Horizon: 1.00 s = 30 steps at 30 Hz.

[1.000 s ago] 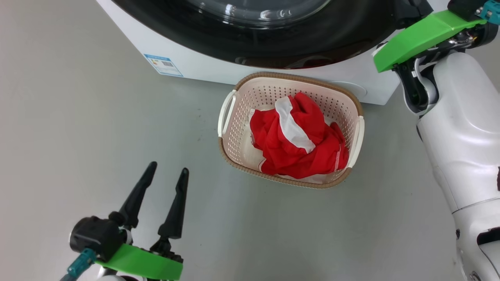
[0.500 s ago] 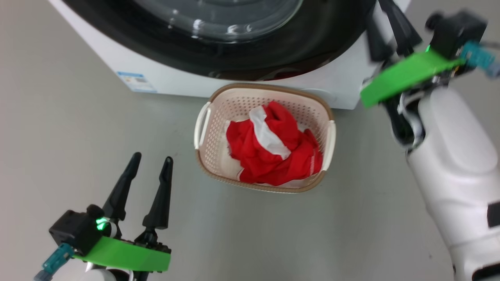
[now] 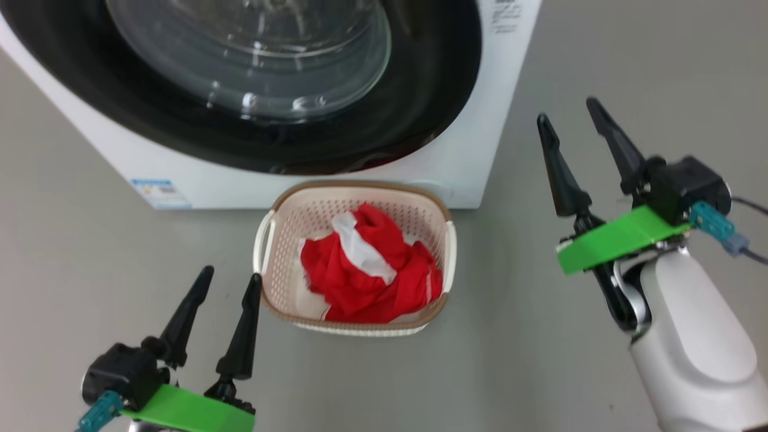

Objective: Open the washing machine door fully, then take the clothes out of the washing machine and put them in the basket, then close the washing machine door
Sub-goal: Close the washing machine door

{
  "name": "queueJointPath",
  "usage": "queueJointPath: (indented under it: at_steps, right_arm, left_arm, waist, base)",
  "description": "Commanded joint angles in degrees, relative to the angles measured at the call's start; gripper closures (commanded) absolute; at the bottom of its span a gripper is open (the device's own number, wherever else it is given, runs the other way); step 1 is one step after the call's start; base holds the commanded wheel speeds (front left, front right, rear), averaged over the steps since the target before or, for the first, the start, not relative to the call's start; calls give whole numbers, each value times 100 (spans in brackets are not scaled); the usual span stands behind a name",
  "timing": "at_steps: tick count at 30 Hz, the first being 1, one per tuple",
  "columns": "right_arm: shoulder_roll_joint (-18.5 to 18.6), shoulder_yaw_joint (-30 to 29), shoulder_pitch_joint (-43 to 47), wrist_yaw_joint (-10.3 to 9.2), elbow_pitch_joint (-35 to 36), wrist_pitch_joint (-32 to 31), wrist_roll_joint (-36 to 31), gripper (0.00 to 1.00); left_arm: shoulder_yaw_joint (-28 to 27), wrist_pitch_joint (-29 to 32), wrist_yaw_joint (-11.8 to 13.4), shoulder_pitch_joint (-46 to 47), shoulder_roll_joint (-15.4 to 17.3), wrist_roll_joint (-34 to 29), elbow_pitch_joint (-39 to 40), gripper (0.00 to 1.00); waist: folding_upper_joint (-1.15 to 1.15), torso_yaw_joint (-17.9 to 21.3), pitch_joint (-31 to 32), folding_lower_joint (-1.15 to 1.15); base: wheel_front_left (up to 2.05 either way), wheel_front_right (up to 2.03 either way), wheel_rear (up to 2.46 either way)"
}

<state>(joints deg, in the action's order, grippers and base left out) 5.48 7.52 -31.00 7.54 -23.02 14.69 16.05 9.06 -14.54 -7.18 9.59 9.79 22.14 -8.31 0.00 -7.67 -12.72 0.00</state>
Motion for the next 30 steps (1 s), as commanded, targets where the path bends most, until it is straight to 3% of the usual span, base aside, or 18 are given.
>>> queueJointPath:
  at_steps: [1, 16, 21, 30]
  right_arm:
    - [-70, 45, 109, -5, 227, 31, -58, 0]
    - [-148, -615, 2164, -5, 1242, 31, 209, 0]
    - [-115, -659, 2637, -5, 1604, 31, 344, 0]
    - [2, -823, 3355, -5, 2129, 31, 513, 0]
  left_arm:
    - [-240, -46, -31, -16, 108, -59, 96, 0]
    - [-566, -46, -31, -672, 11, -119, 77, 0]
    - [-782, -46, -31, -887, -27, -450, 417, 0]
    - [-946, -46, -31, -1287, -151, -521, 727, 0]
  waist:
    - [0, 309, 346, 0]
    - [0, 725, 1201, 0]
    - [0, 752, 1312, 0]
    - [0, 664, 1435, 0]
  base:
    - [0, 0, 0]
    - [0, 0, 0]
    - [0, 0, 0]
    - [0, 0, 0]
